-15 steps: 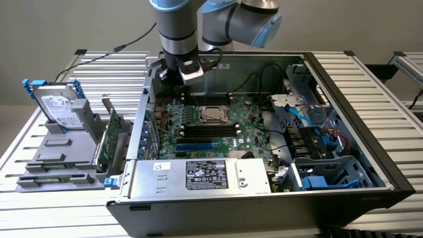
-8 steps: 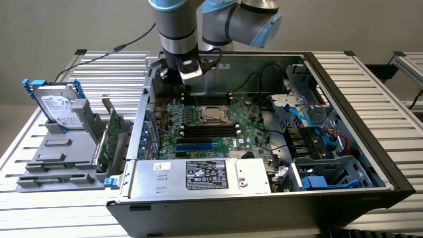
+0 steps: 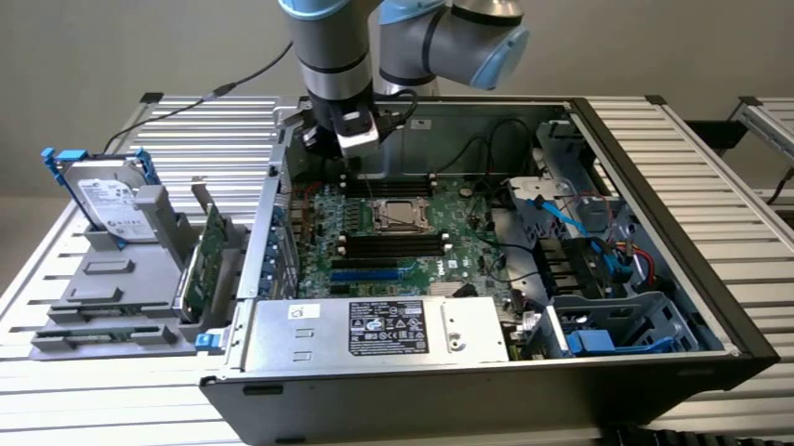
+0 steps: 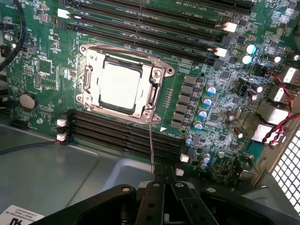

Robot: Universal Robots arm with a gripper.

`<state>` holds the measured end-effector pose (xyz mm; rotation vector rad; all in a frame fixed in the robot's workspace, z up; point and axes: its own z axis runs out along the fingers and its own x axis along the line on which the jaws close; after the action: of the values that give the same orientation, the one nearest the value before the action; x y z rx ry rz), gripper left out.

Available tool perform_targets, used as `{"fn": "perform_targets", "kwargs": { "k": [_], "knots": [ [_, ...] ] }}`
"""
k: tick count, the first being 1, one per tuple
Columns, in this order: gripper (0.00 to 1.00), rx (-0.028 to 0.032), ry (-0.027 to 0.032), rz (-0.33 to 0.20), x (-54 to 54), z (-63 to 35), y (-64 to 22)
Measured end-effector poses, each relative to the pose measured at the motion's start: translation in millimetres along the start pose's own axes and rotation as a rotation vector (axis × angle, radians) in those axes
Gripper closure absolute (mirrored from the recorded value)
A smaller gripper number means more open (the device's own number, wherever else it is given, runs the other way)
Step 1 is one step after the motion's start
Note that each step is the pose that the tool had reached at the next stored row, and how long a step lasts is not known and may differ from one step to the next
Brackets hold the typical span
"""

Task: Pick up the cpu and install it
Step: 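Install the first cpu locking lever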

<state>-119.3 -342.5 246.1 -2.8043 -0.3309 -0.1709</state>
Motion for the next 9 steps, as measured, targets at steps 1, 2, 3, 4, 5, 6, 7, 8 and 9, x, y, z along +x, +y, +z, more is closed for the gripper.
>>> {"fn": "perform_targets", "kwargs": {
  "k": [1, 2, 3, 4, 5, 6, 7, 8, 9],
  "knots": [
    [0.89, -0.0005, 0.0011, 0.002, 0.8, 0.1, 0.0],
    [0.89, -0.0009, 0.0019, 0.004, 1.7, 0.3, 0.0],
    [0.89, -0.0012, 0.0026, 0.006, 3.0, 0.4, 0.1],
    [0.89, -0.0015, 0.0032, 0.008, 4.3, 0.6, 0.2],
    [0.89, -0.0018, 0.0038, 0.009, 5.8, 0.8, 0.3],
    [0.89, -0.0019, 0.0043, 0.01, 7.1, 1.1, 0.3],
    [0.89, -0.0022, 0.0048, 0.011, 8.5, 1.3, 0.3],
    [0.89, -0.0023, 0.0051, 0.012, 10.0, 1.5, 0.3],
    [0.89, -0.0024, 0.0054, 0.012, 11.5, 1.8, 0.3]
  ]
}}
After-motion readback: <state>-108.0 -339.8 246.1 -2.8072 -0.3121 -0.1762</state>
